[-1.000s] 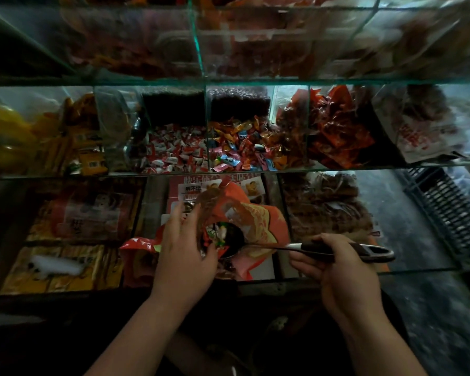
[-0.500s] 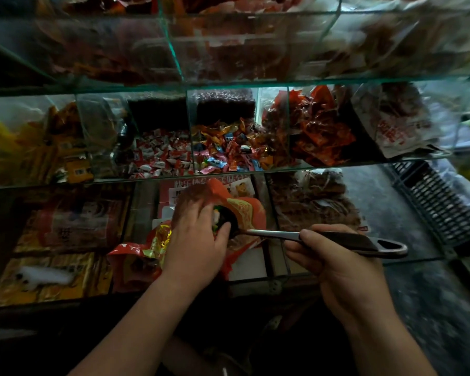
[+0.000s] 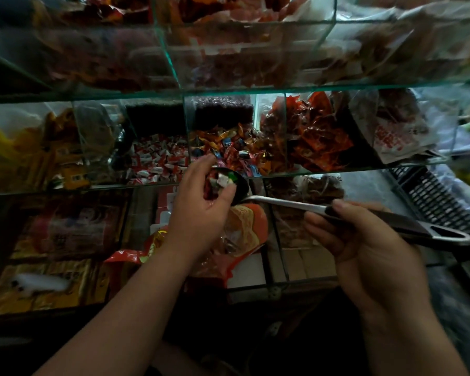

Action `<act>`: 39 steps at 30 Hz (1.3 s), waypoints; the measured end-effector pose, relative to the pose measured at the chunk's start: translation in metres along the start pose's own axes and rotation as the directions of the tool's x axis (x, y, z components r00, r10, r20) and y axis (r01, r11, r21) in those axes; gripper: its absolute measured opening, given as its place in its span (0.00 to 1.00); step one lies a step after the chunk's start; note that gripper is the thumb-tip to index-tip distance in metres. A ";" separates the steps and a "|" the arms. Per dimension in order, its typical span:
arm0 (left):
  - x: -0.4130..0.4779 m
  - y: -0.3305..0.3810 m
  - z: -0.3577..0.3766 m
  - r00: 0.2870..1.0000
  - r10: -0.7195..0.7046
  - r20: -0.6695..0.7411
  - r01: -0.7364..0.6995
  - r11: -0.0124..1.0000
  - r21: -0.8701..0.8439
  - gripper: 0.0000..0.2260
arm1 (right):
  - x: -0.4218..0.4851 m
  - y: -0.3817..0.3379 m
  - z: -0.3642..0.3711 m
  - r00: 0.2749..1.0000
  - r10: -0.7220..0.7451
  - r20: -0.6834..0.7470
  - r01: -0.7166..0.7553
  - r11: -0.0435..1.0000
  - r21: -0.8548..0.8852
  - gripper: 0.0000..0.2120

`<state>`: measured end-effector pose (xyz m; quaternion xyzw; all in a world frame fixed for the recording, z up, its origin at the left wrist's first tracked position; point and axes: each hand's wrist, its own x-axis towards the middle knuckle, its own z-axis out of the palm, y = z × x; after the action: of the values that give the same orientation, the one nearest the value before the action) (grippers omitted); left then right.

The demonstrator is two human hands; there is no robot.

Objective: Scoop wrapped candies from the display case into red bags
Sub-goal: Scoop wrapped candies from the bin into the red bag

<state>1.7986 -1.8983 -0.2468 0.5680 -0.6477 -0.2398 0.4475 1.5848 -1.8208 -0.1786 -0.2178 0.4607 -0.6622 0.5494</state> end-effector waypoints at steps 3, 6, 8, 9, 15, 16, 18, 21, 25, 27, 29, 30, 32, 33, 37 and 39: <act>0.016 0.003 -0.003 0.998 -0.018 -0.053 0.016 0.999 -0.039 0.26 | 0.011 -0.006 0.013 1.000 -0.009 -0.009 0.009 1.000 0.001 0.06; 0.016 -0.004 -0.008 0.994 -0.068 -0.086 0.061 0.995 -0.077 0.25 | 0.025 -0.005 0.026 0.994 -0.109 0.014 0.109 0.993 0.044 0.04; 0.009 -0.013 -0.011 0.990 -0.100 -0.097 0.093 0.993 -0.073 0.24 | 0.038 0.006 0.035 0.975 -0.208 0.082 0.207 0.978 0.015 0.03; 0.005 -0.018 -0.013 0.989 -0.109 -0.098 0.103 0.993 -0.062 0.23 | 0.045 0.013 0.040 0.958 -0.260 0.120 0.271 0.959 -0.087 0.04; -0.003 -0.035 -0.016 0.992 -0.112 -0.051 0.114 0.992 0.046 0.23 | 0.082 0.051 0.045 0.588 -0.340 0.734 0.806 0.161 -0.570 0.09; -0.002 -0.035 -0.016 0.993 -0.111 -0.041 0.113 0.992 0.049 0.24 | 0.082 0.054 0.044 0.562 -0.313 0.766 0.822 0.112 -0.558 0.11; -0.002 -0.034 -0.016 0.992 -0.121 -0.033 0.122 0.991 0.051 0.24 | 0.077 0.053 0.041 0.538 -0.347 0.769 0.836 0.101 -0.539 0.11; -0.004 -0.034 -0.015 0.992 -0.125 -0.029 0.127 0.990 0.068 0.25 | 0.056 0.047 0.037 0.549 -0.479 0.685 0.826 0.186 -0.532 0.07; -0.006 -0.031 -0.013 0.991 -0.135 -0.010 0.136 0.990 0.049 0.24 | 0.010 0.035 0.037 0.799 -0.476 0.369 0.592 0.731 -0.339 0.11; -0.008 -0.028 -0.015 0.992 -0.130 -0.004 0.130 0.991 0.031 0.25 | -0.006 0.027 0.029 0.834 -0.444 0.327 0.528 0.815 -0.240 0.09; -0.011 -0.025 -0.016 0.991 -0.136 0.010 0.136 0.990 0.028 0.27 | -0.016 0.014 0.020 0.847 -0.433 0.308 0.498 0.850 -0.175 0.08; -0.013 -0.023 -0.016 0.989 -0.149 0.023 0.148 0.988 0.033 0.28 | -0.017 0.008 0.015 0.860 -0.417 0.293 0.469 0.873 -0.135 0.09; -0.019 -0.018 -0.018 0.982 -0.177 0.068 0.176 0.984 0.022 0.30 | -0.017 0.000 0.008 0.888 -0.369 0.273 0.409 0.906 -0.107 0.11; -0.023 -0.017 -0.020 0.978 -0.189 0.093 0.190 0.982 0.002 0.32 | -0.017 -0.002 0.004 0.897 -0.346 0.276 0.388 0.915 -0.112 0.12; -0.060 -0.029 -0.031 0.983 -0.182 -0.023 0.183 0.967 0.176 0.34 | -0.015 -0.004 -0.014 0.897 -0.261 0.356 0.358 0.902 -0.240 0.02; -0.083 -0.038 -0.034 0.977 -0.174 -0.125 0.200 0.950 0.239 0.28 | -0.014 -0.001 -0.018 0.887 -0.192 0.419 0.360 0.857 -0.369 0.11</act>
<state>1.8434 -1.8218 -0.2876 0.6903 -0.5922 -0.1685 0.3801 1.5738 -1.8012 -0.1835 -0.5203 0.4493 -0.5621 0.4599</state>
